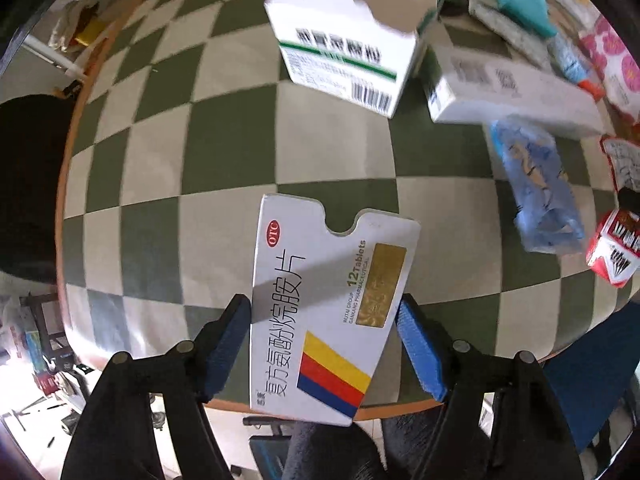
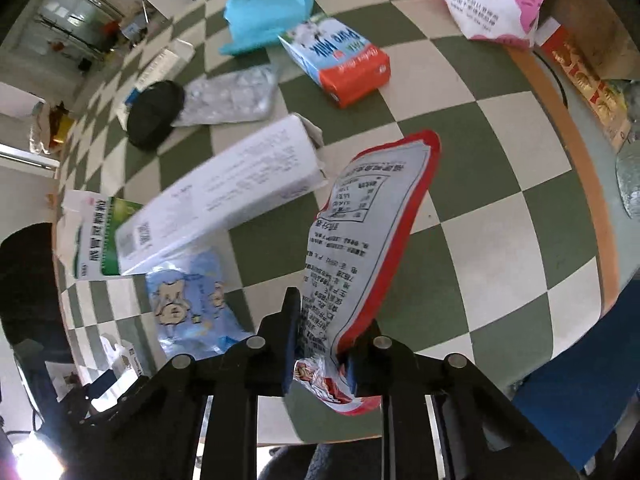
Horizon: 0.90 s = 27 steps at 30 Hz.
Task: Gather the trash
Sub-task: 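Carry both items to the white bin and open both tools to drop them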
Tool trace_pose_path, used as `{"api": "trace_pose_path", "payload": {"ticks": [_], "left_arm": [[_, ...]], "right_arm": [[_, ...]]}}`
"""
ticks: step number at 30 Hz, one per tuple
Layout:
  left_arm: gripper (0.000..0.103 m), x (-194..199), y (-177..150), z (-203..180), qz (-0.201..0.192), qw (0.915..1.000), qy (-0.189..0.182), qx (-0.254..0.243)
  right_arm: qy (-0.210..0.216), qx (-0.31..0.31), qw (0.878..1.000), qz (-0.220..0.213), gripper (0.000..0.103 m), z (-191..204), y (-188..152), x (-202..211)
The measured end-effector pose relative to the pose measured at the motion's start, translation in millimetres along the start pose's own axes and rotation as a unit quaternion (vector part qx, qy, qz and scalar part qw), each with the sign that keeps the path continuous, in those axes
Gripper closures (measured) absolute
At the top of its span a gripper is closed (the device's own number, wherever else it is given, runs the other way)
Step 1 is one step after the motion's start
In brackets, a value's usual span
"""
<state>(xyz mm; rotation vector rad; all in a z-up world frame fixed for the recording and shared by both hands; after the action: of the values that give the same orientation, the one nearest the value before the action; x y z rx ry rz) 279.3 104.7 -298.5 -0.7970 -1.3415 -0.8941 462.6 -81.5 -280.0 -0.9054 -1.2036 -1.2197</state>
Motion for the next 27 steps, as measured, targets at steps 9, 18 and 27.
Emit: {"api": "trace_pose_path", "payload": {"ticks": [9, 18, 27], "left_arm": [[0.031, 43, -32, 22, -0.088, 0.9954, -0.030, 0.025], [0.032, 59, -111, 43, -0.145, 0.9832, -0.109, 0.019], [0.032, 17, -202, 73, -0.096, 0.9825, -0.159, 0.016]], "right_arm": [[0.025, 0.025, 0.998, -0.054, 0.084, 33, -61, 66], [0.044, 0.050, 0.993, -0.099, 0.084, 82, -180, 115], [0.055, 0.039, 0.997, -0.043, 0.084, 105, -325, 64]]}}
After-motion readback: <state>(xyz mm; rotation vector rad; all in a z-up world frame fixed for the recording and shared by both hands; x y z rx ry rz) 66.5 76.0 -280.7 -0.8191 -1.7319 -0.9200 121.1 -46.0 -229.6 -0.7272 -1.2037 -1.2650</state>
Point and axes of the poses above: each gripper's, at about its wrist camera, not at the fingertips, and x roughly against the way its jaws point, z to its left, y to its top, the point moved 5 cm from there along -x, roughly the way its jaws point, and after that the axes turned 2 degrees about z, right-handed, at the moved point
